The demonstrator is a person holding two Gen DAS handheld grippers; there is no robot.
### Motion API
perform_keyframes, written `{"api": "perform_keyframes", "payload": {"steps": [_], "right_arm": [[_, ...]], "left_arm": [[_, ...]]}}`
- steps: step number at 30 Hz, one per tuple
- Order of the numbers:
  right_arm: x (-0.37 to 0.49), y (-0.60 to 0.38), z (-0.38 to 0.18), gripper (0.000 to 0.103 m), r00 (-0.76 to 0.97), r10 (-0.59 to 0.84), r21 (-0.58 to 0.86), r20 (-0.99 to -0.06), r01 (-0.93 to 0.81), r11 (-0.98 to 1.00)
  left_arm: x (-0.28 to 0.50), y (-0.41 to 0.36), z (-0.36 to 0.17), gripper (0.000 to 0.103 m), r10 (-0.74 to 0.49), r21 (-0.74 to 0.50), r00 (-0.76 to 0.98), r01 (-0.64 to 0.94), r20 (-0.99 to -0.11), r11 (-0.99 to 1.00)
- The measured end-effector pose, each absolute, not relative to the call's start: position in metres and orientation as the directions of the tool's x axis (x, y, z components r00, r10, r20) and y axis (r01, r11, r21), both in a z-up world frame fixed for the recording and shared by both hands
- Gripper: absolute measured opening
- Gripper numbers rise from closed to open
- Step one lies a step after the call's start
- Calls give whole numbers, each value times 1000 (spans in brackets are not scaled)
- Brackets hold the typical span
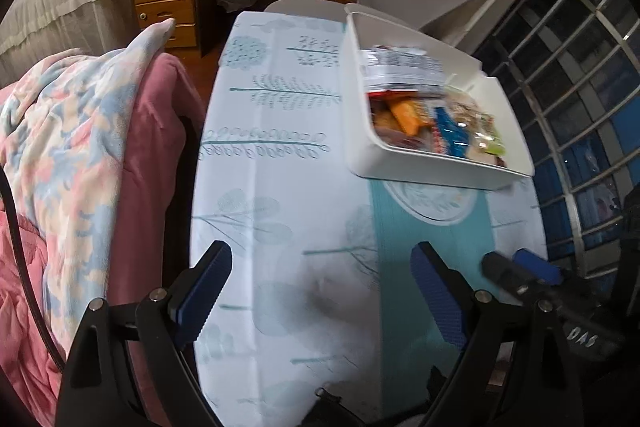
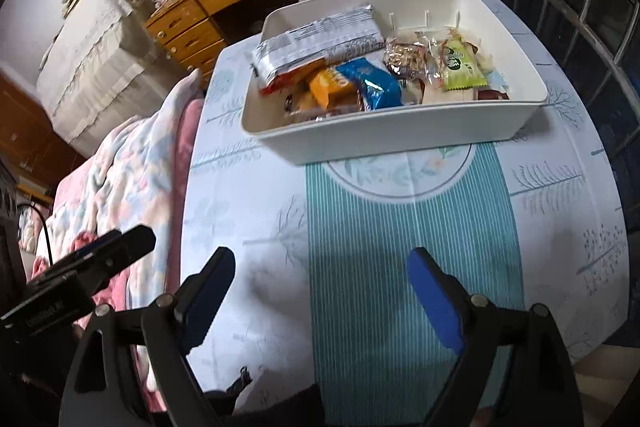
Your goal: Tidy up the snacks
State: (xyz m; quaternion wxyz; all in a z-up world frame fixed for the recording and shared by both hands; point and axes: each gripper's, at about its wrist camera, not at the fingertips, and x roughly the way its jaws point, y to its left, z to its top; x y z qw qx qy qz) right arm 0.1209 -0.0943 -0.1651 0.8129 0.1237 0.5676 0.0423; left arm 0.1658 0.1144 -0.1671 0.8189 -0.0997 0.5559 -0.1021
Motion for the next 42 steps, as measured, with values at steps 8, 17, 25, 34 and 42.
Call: {"api": "perform_keyframes", "payload": {"steps": [8, 17, 25, 34, 42], "right_arm": [[100, -118, -136, 89, 267, 269, 272, -925, -28, 962], [84, -167, -81, 89, 307, 274, 261, -911, -83, 962], [75, -196, -63, 100, 351, 240, 232, -905, -66, 970], [65, -211, -63, 103, 400, 227, 217, -888, -72, 974], [55, -217, -63, 103, 413, 234, 217, -880, -89, 972]], "left_arm": [[131, 69, -125, 96, -274, -264, 384, 79, -882, 961], [108, 25, -70, 99, -220, -230, 424, 27, -879, 973], [103, -7, -58, 102, -134, -164, 404, -40, -905, 986], [86, -36, -56, 102, -18, -58, 443, -79, -896, 995], [77, -45, -56, 102, 1, -52, 463, -101, -886, 994]]}}
